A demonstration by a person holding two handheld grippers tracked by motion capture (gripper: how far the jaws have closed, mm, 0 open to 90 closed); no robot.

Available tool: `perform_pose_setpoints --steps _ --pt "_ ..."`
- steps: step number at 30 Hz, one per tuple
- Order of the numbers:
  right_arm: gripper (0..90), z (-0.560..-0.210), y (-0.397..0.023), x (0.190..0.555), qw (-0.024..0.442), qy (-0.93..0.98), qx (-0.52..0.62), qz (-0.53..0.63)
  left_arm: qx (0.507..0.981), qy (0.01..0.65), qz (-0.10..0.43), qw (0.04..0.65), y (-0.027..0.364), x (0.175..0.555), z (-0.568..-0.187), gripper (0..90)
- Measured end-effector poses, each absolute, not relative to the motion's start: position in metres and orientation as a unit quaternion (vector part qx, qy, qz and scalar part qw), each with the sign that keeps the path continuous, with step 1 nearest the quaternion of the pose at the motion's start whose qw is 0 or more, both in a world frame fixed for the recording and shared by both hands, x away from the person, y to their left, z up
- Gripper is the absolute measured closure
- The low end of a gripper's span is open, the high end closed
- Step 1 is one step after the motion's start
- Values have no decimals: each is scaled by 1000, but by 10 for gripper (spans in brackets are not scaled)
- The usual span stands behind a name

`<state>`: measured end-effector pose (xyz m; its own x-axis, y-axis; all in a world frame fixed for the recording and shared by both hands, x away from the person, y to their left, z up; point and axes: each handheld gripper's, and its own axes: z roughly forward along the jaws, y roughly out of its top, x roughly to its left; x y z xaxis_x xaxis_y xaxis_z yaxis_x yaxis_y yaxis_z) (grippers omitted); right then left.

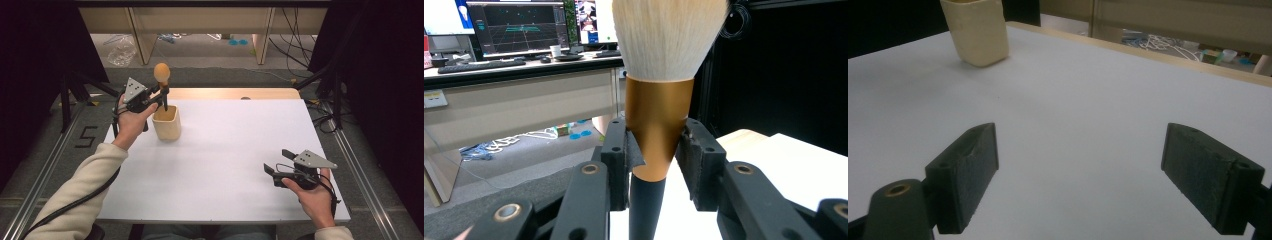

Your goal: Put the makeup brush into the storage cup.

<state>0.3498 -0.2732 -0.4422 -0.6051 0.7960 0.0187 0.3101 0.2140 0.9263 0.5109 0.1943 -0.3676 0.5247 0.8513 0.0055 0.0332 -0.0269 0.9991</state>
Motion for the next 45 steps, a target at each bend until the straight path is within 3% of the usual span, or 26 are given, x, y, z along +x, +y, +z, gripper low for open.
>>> perform_pose_setpoints --steps 45 --pt "161 -442 -273 349 238 743 373 502 635 353 341 596 195 510 -381 670"
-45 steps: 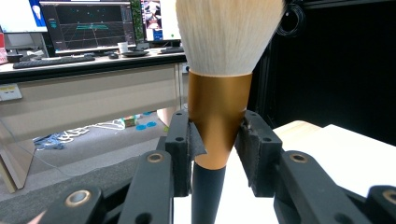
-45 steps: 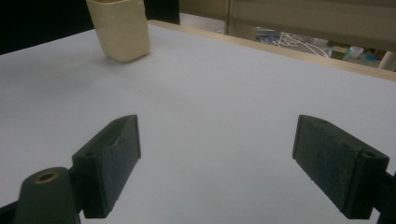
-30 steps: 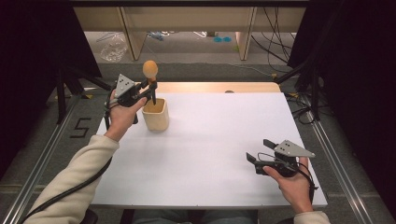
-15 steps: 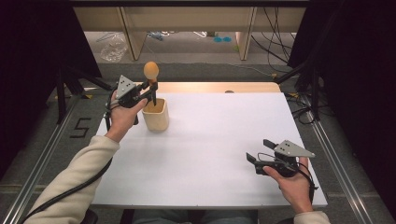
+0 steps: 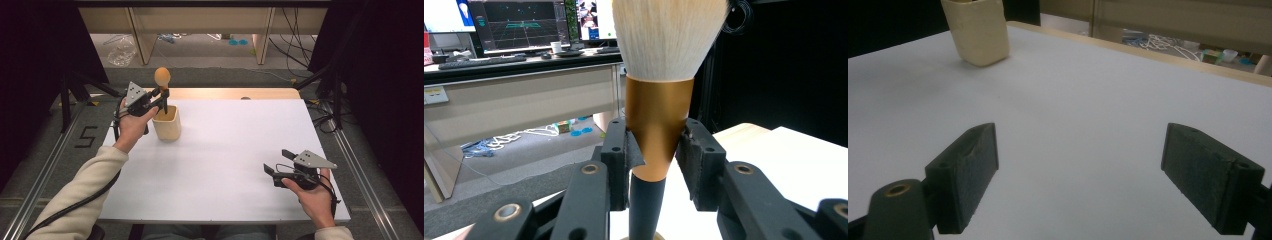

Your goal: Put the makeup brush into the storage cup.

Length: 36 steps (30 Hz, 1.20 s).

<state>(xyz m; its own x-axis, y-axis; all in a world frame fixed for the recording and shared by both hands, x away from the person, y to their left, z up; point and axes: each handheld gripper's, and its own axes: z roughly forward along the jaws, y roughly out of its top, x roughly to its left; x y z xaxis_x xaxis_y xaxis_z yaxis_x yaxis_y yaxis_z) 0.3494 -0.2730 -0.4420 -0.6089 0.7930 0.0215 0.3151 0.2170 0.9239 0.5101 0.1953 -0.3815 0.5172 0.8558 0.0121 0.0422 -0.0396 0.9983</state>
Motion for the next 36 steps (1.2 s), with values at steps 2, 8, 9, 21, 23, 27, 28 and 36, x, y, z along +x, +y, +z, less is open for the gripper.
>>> perform_pose_setpoints --steps 2,8,9,21,23,27,28,36 --pt "162 -442 -273 349 237 744 374 501 636 351 340 597 195 511 -383 670" --pt "161 -442 -273 349 237 744 373 501 638 355 340 593 195 511 -387 670" --pt "161 -442 -273 349 237 744 374 501 639 354 340 593 195 511 -387 670" --pt "162 -443 -272 350 235 740 371 510 637 356 339 594 194 512 -389 670" --pt "161 -443 -272 350 234 740 371 510 637 358 339 594 193 512 -390 670" --pt "162 -443 -272 350 234 740 372 509 638 359 340 590 193 512 -392 670" --pt "161 -443 -272 350 234 740 371 510 639 359 339 590 193 513 -393 670" --pt "162 -443 -272 350 234 740 371 510 642 352 345 588 192 514 -396 670"
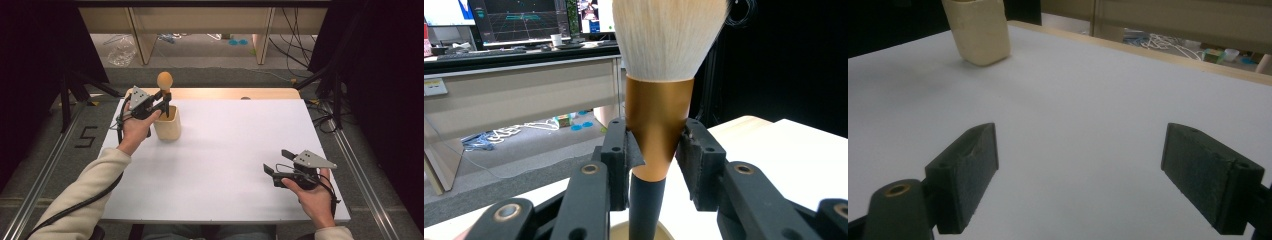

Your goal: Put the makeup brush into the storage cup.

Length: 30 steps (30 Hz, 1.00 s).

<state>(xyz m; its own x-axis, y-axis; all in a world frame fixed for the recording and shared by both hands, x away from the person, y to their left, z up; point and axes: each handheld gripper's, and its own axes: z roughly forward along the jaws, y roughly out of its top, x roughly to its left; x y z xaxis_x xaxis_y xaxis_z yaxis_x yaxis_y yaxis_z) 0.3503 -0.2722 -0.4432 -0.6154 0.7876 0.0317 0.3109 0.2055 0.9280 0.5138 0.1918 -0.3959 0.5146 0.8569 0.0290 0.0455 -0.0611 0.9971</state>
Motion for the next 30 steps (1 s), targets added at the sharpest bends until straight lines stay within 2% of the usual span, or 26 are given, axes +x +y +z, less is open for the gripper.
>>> perform_pose_setpoints --steps 30 --pt "162 -443 -272 350 233 741 371 509 642 366 340 581 193 515 -410 670"
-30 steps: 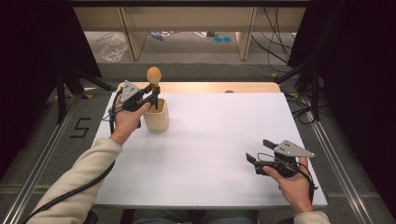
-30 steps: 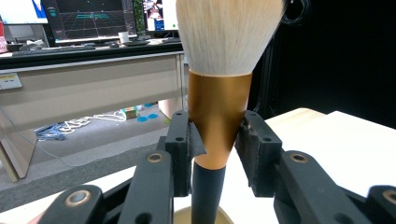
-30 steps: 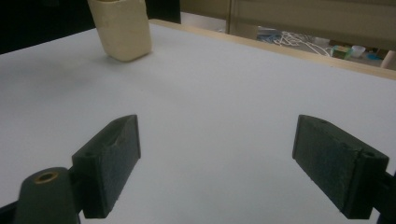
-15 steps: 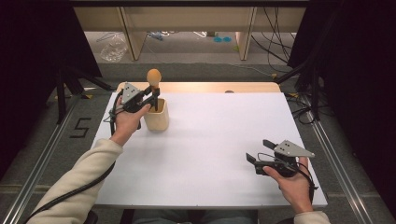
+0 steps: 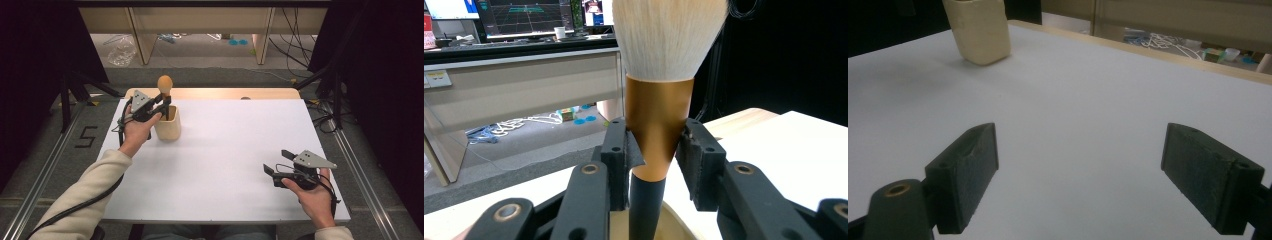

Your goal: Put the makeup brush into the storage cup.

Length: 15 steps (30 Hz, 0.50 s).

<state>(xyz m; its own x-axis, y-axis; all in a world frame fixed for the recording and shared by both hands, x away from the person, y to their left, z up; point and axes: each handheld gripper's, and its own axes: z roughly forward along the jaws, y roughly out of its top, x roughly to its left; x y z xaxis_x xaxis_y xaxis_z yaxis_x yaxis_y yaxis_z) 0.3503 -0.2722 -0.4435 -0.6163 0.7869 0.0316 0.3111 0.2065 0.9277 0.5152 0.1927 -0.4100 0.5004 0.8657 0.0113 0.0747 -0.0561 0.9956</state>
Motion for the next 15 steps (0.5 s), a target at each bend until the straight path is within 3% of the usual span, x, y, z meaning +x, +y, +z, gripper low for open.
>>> perform_pose_setpoints --steps 15 --pt "162 -443 -273 350 235 745 371 502 643 371 339 578 194 516 -417 670"
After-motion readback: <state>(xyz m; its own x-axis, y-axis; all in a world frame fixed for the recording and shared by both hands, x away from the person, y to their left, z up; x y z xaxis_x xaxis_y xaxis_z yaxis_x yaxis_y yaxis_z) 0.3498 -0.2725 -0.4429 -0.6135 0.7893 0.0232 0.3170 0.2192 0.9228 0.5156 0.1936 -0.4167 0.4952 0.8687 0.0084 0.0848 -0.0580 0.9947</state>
